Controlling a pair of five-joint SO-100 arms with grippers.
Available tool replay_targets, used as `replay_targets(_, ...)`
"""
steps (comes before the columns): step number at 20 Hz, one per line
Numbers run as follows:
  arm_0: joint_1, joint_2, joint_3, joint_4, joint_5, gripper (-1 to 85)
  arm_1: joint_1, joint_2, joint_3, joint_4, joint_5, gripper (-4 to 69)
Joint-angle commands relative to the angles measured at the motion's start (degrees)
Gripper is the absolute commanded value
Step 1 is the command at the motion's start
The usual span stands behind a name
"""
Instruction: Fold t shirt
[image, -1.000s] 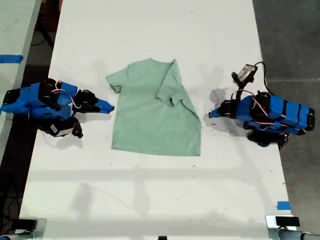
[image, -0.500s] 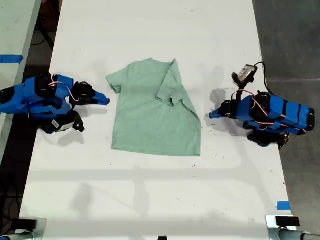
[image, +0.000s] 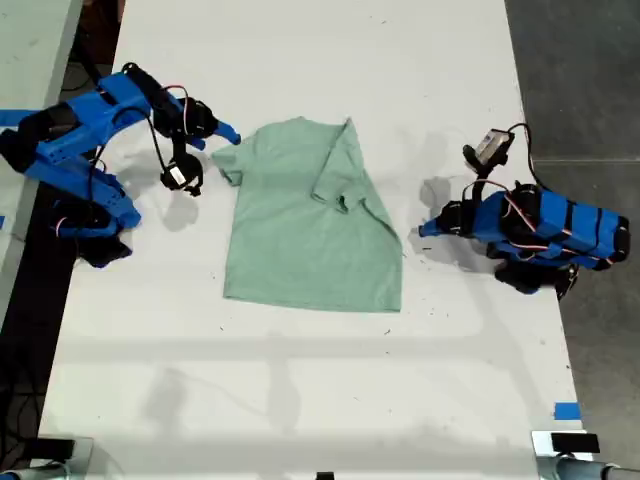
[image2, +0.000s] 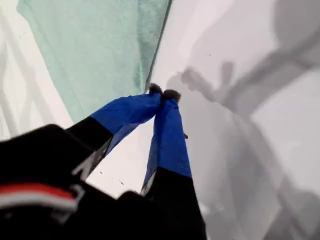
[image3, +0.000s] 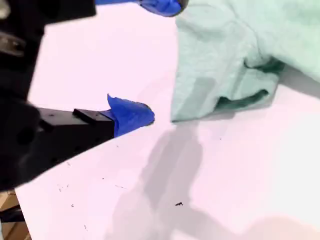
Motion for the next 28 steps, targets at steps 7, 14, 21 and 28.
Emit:
replay_targets(7,-2.5,-18.7,-10.6,-3.8,3.4,28.5,-0.2,1.0,1.5,-0.3,-1.1,0.5)
replay_targets(14,-5.4,-27.1,-12.2,-3.3,0.9,3.3,-0.2,1.0,1.5,-0.3,-1.0,0.5)
replay_targets(21,-0.5,-21.4,-24.4,9.2,-2.8,0.0,-0.2,1.0,1.5,-0.4,-0.9,0.5)
replay_targets(28,15.6,-23.4,-46.0,17.8,-14.0,0.0,-0.4,1.0,1.5,-0.4,-1.0,0.5)
